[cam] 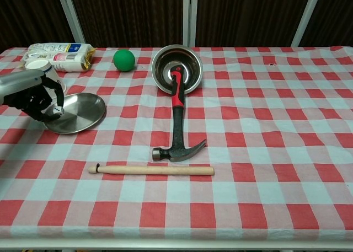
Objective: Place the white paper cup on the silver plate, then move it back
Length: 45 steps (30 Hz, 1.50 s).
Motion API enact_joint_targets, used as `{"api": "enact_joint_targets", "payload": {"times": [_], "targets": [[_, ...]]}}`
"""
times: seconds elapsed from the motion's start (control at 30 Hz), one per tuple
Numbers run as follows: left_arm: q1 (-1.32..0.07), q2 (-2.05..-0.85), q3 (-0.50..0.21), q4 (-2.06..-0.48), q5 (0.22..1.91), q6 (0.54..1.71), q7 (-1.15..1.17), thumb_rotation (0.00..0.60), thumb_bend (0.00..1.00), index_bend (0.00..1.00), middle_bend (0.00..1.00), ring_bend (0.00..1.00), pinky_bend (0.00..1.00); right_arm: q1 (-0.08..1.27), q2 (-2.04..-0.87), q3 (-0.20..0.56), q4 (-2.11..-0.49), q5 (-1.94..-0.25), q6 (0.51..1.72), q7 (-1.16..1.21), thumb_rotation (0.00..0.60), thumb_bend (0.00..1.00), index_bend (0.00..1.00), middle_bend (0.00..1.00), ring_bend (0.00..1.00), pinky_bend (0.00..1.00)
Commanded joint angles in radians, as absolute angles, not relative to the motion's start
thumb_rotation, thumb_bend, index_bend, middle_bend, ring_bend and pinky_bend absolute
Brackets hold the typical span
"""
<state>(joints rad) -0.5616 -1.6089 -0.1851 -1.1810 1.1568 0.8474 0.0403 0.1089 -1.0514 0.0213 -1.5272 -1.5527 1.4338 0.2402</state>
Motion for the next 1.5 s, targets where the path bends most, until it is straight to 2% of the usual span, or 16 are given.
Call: {"api": "enact_joint_targets", "payload": {"times": [0.03,0.1,0.17,0.3,0.43,0.53,0.67,0.73,0.8,0.9,0.97,1.13,1.5], "targets": [[-0.567,-1.623,-0.188,-1.171,1.147,0.856,0.053,0.6,0.38,0.49,0.84,0.81,0.92,0.109,-1.051,0.022,-1.528,-1.554,1.434,0.241,0.6,0.21,0.05,0.2,0.0,0.13],[-0.563,-1.627,-0.189,-1.173,1.148,0.879,0.058,0.6,0.34,0.46,0.83,0.8,0.92,0.109,-1.05,0.022,-1.528,-1.554,1.435,0.241,0.6,0.21,0.05,0.2,0.0,0.13],[-0.554,-1.624,-0.19,-1.181,1.152,0.904,0.052,0.6,0.28,0.38,0.83,0.8,0.92,0.109,-1.05,0.022,-1.528,-1.556,1.435,0.241,0.6,0.21,0.05,0.2,0.0,0.13],[-0.531,-1.59,-0.188,-1.218,1.163,0.946,0.037,0.6,0.24,0.29,0.82,0.8,0.91,0.108,-1.048,0.022,-1.526,-1.559,1.44,0.243,0.6,0.21,0.05,0.2,0.0,0.13],[-0.495,-1.539,-0.201,-1.269,1.162,0.995,-0.019,0.6,0.23,0.28,0.8,0.8,0.91,0.103,-1.036,0.028,-1.532,-1.557,1.454,0.236,0.6,0.21,0.05,0.2,0.0,0.13],[-0.468,-1.522,-0.226,-1.261,1.141,1.035,-0.064,0.6,0.23,0.29,0.76,0.75,0.9,0.098,-1.023,0.034,-1.539,-1.558,1.472,0.233,0.6,0.21,0.05,0.2,0.0,0.13],[-0.456,-1.536,-0.257,-1.19,1.088,1.059,-0.064,0.6,0.23,0.34,0.63,0.59,0.78,0.095,-1.011,0.04,-1.548,-1.555,1.481,0.225,0.6,0.21,0.05,0.2,0.0,0.13],[-0.46,-1.543,-0.274,-1.161,1.047,1.029,-0.071,0.6,0.22,0.34,0.53,0.47,0.67,0.095,-1.009,0.04,-1.552,-1.557,1.482,0.222,0.6,0.21,0.05,0.2,0.0,0.13],[-0.469,-1.548,-0.29,-1.141,1.011,0.979,-0.1,0.6,0.22,0.32,0.39,0.31,0.47,0.095,-1.008,0.042,-1.552,-1.556,1.484,0.22,0.6,0.21,0.05,0.2,0.0,0.13],[-0.491,-1.558,-0.318,-1.103,0.965,0.89,-0.162,0.6,0.19,0.26,0.26,0.17,0.32,0.096,-1.006,0.044,-1.555,-1.56,1.487,0.213,0.6,0.21,0.05,0.2,0.0,0.13],[-0.504,-1.568,-0.339,-1.077,0.945,0.837,-0.217,0.6,0.18,0.22,0.22,0.14,0.27,0.095,-1.004,0.043,-1.558,-1.562,1.489,0.209,0.6,0.21,0.05,0.2,0.0,0.13],[-0.55,-1.618,-0.373,-0.967,0.927,0.76,-0.292,0.6,0.16,0.17,0.16,0.09,0.23,0.091,-0.999,0.043,-1.57,-1.56,1.491,0.198,0.6,0.21,0.05,0.2,0.0,0.13],[-0.615,-1.681,-0.41,-0.831,0.951,0.63,-0.449,0.6,0.16,0.22,0.17,0.09,0.23,0.093,-1.002,0.044,-1.584,-1.549,1.476,0.182,0.6,0.21,0.05,0.2,0.0,0.13]]}}
